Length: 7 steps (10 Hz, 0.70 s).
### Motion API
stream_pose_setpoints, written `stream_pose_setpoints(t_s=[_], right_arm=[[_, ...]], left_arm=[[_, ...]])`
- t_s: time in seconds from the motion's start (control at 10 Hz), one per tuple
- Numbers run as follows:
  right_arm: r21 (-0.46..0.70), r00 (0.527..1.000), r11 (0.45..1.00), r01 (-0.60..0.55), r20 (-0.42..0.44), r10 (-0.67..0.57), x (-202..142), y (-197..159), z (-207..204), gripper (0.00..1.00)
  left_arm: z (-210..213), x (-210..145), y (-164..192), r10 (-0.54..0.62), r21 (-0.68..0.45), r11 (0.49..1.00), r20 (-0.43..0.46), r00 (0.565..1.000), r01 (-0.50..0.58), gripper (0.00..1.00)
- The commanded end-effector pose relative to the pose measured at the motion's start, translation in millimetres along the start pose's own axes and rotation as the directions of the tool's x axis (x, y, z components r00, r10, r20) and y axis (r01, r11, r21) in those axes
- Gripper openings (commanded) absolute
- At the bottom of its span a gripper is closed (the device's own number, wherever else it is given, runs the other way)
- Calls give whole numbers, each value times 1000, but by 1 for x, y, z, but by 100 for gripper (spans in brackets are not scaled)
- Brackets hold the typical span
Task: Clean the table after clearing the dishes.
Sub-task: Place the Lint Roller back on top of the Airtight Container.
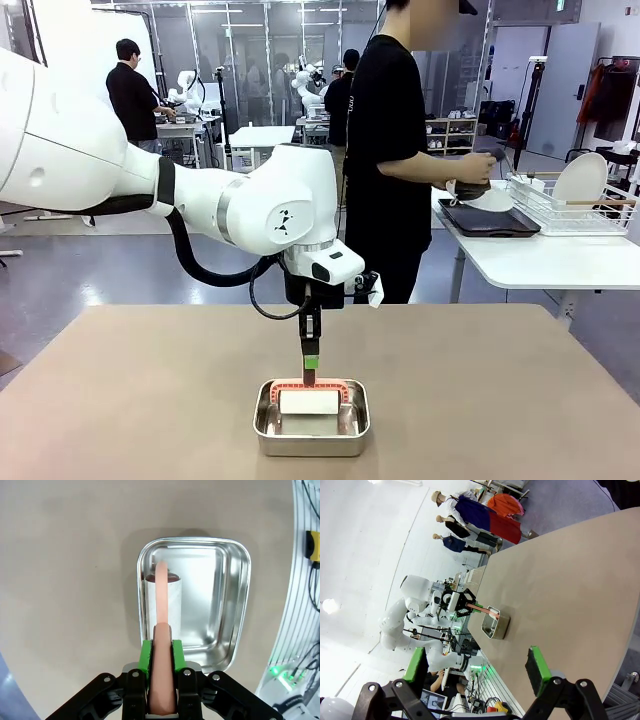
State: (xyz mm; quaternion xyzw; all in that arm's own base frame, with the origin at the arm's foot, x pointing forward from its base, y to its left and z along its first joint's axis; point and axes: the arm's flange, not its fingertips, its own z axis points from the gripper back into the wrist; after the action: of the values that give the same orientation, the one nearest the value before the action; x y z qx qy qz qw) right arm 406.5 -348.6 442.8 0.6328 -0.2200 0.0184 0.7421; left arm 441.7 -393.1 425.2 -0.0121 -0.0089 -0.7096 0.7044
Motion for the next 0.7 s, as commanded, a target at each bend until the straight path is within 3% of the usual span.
stream_pose_setpoints(t_s=[0.0,0.6], right_arm=[[-10,1000,1000,-10,-1,10,-4,3,-2,100],[-10,1000,1000,-10,-1,10,-4,3,-2,100]], left_arm=[[0,3,6,28,39,999,-13,1000,-27,21],[-16,-2,7,10,42,999,-23,1000,-9,21]])
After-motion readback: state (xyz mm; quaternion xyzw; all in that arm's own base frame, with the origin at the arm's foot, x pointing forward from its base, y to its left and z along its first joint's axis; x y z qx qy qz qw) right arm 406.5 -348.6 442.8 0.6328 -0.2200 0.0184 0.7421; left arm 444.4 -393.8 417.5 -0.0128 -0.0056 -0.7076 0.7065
